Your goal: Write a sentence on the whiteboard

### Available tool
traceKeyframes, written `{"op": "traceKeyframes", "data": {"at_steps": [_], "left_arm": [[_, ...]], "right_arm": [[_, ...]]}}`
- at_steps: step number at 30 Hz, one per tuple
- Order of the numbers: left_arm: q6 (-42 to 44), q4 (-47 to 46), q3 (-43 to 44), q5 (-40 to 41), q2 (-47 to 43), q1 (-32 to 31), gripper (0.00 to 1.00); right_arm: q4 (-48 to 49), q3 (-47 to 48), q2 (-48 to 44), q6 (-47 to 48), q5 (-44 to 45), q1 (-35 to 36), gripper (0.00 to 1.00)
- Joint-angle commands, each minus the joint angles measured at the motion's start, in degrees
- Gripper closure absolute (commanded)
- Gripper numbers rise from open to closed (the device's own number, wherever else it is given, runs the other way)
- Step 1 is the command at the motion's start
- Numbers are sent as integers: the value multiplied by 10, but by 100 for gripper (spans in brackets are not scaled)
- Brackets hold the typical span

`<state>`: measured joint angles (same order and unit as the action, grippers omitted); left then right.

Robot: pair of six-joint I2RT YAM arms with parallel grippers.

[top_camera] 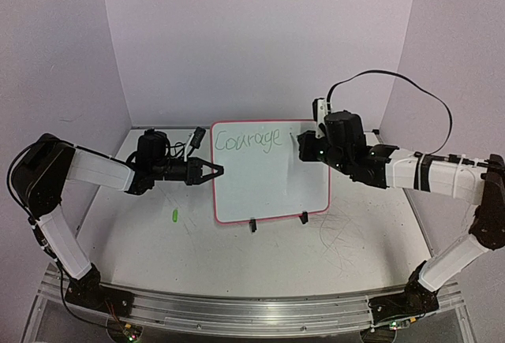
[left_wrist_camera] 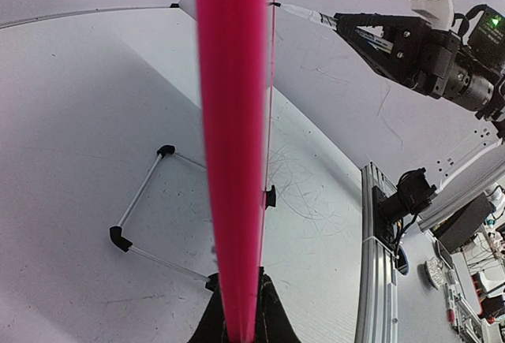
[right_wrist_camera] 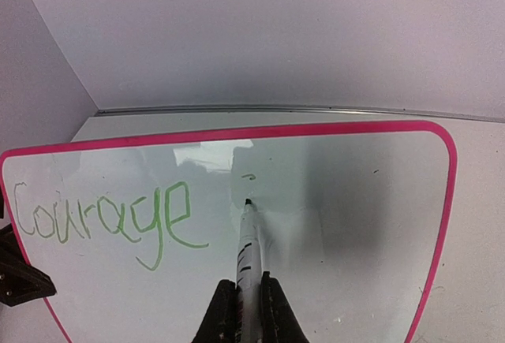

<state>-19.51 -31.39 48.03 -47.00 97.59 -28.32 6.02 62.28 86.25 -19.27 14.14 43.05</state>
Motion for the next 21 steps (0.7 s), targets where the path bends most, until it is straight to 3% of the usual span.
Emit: {"op": "traceKeyframes", "data": {"at_steps": [1, 21], "left_arm": [[27, 56, 13, 116, 21, 19, 100], [28, 56, 13, 116, 23, 19, 100]], "right_arm": [[8, 23, 11, -1, 11, -2, 100], [-24, -31, -20, -33, -1, 7, 100]]}}
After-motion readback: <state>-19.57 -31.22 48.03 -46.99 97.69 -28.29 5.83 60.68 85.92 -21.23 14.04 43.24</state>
